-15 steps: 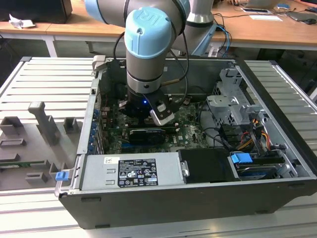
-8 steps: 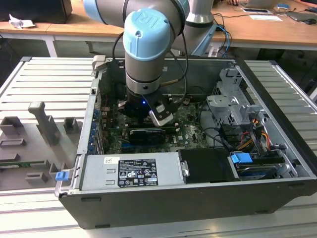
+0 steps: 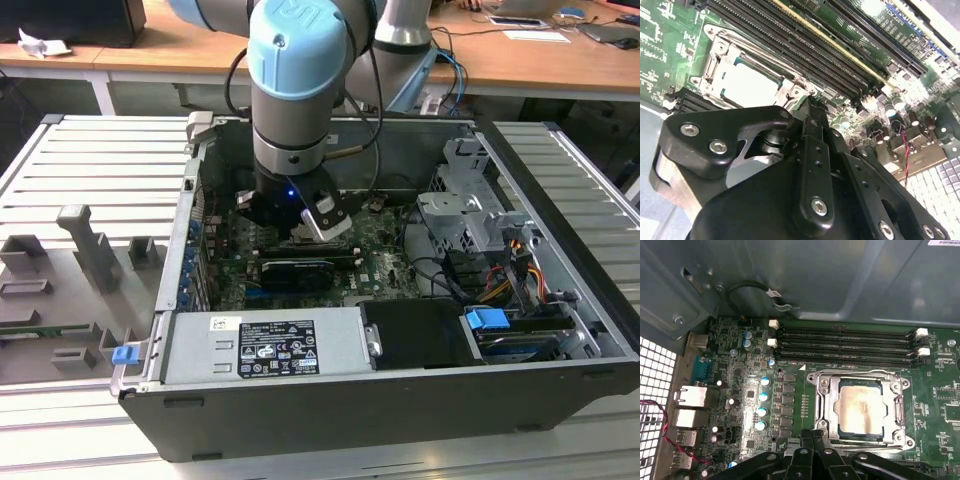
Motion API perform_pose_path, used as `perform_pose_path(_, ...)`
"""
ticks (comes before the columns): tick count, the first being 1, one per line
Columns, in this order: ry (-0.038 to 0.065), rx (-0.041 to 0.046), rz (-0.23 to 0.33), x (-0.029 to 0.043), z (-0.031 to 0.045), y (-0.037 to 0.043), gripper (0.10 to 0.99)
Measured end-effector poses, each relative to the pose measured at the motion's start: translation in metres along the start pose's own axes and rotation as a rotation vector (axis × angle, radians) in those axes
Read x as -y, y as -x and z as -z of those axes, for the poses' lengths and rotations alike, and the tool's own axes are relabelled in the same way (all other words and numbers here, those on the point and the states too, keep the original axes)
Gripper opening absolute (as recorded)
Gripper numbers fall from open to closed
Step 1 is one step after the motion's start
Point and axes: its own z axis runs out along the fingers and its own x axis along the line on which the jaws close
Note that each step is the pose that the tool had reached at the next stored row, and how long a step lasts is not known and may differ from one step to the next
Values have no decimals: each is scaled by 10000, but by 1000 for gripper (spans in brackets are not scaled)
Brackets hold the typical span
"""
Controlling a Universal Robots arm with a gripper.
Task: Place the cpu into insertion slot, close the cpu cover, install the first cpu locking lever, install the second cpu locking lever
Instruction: 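Install the second cpu locking lever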
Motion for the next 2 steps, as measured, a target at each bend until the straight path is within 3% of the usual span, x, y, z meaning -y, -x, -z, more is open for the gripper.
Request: perform_pose_path(2,2,1,1,0,0,0,106)
